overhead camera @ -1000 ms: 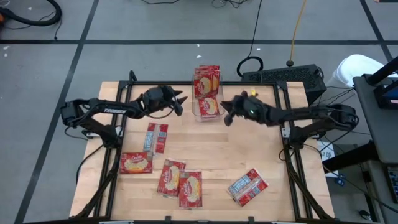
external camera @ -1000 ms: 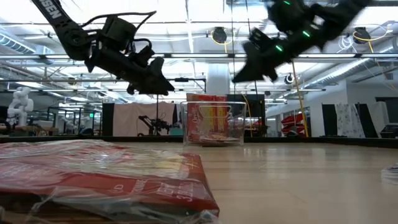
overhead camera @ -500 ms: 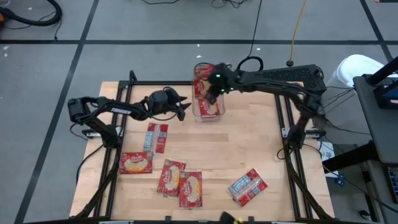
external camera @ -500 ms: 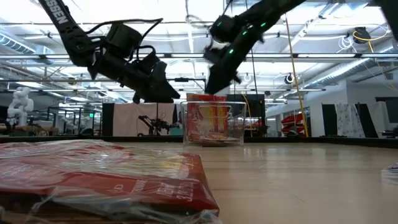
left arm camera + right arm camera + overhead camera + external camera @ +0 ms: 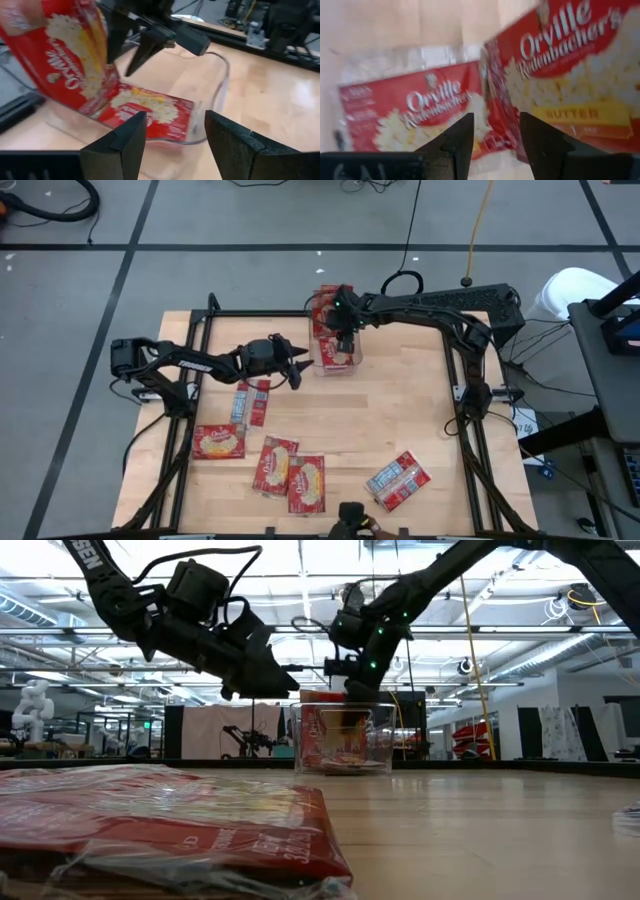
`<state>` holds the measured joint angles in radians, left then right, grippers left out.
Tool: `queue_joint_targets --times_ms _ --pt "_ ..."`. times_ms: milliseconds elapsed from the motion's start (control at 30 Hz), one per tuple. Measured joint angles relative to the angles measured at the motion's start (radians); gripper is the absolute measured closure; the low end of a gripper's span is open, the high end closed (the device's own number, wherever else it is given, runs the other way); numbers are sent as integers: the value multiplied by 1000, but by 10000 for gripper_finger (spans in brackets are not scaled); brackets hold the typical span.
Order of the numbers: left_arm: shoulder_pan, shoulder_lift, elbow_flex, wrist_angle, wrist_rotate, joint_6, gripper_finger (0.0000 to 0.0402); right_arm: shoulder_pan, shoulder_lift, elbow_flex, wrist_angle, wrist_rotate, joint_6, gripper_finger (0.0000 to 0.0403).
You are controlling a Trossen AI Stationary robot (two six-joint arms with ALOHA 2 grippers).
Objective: Sort popcorn bags into baskets
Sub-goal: Adjust the red popcorn pack in the transparent bin
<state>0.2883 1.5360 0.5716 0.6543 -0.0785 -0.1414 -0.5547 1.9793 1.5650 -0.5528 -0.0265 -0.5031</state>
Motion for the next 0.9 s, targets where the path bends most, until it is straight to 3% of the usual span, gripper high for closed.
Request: queue_joint_targets --times_ms 500,900 --pt "62 0 0 -7 -27 72 195 -20 59 0 49 -29 -63 250" --pt "91 0 0 -7 -26 95 195 -19 93 0 38 25 -95 250"
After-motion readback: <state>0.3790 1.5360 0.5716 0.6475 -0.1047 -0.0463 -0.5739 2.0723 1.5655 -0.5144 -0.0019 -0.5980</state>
